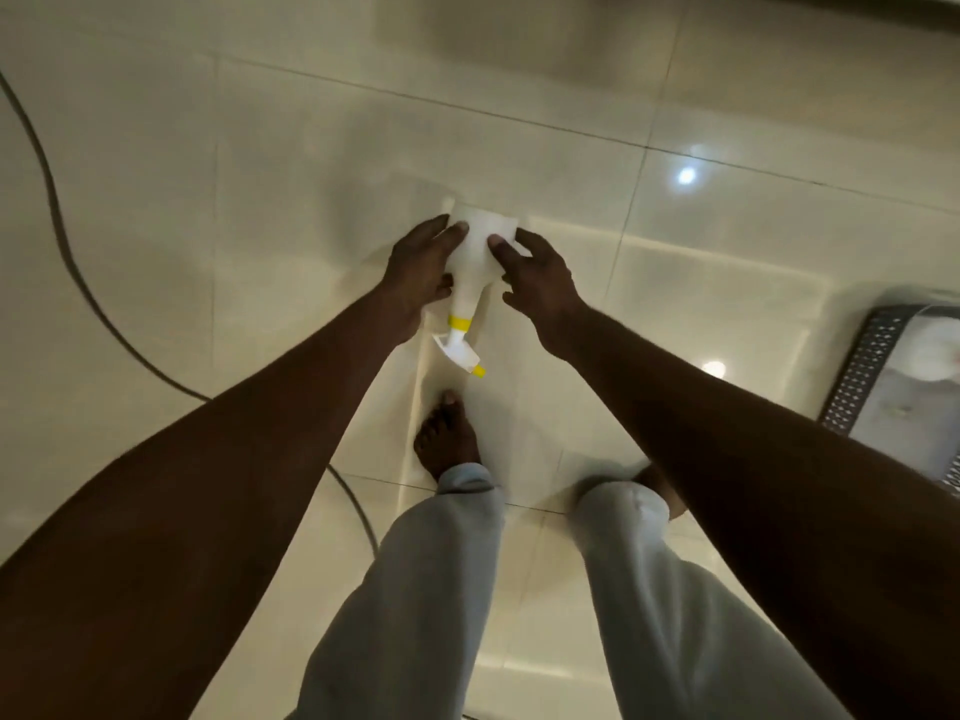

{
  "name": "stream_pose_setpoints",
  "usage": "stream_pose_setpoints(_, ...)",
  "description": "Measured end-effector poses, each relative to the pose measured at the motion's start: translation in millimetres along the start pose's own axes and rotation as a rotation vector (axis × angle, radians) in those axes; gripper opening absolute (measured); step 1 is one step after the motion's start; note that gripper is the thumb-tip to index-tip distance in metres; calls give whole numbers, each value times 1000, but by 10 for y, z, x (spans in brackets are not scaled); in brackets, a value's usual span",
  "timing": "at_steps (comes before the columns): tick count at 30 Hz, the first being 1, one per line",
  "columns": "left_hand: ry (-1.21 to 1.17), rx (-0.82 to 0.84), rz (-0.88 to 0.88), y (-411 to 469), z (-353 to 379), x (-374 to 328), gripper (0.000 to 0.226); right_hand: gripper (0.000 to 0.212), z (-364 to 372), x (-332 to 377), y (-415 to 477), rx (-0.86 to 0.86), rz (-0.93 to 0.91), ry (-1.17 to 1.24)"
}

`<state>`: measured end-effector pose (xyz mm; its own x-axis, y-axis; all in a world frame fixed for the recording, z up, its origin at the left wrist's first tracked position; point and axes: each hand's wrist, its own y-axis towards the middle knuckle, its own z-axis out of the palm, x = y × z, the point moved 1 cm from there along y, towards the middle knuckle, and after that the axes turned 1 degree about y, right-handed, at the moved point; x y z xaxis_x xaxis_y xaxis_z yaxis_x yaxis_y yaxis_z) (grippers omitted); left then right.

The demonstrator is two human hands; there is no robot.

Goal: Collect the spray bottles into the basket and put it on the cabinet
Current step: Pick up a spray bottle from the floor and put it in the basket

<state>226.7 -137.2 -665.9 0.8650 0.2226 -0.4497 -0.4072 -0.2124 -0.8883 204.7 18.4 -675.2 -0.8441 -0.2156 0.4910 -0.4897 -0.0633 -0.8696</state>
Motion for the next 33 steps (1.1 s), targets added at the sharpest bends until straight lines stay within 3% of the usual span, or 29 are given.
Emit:
stream_pose_setpoints(9,86,123,-82,-885,691,26,42,31,-1189,-195,-894,-10,79,241)
stream_pose_setpoints(14,157,195,-129,-1246,1508,209,53,57,-1999,-448,-1291,9,124,424)
stream_pose_setpoints(25,295,288,-263,-1845,3651,975,67,51,-3814,-1389,-1892,-162,287,705)
stream_pose_setpoints(30,335,293,-301,-1895,4470,1267,58,68,-4642,-1633,-1866,-211,344,618)
stream_pose_setpoints(33,330,286,-313,-1859,4916,1399,36,73,-5090,-1686,-1692,-265,370,572)
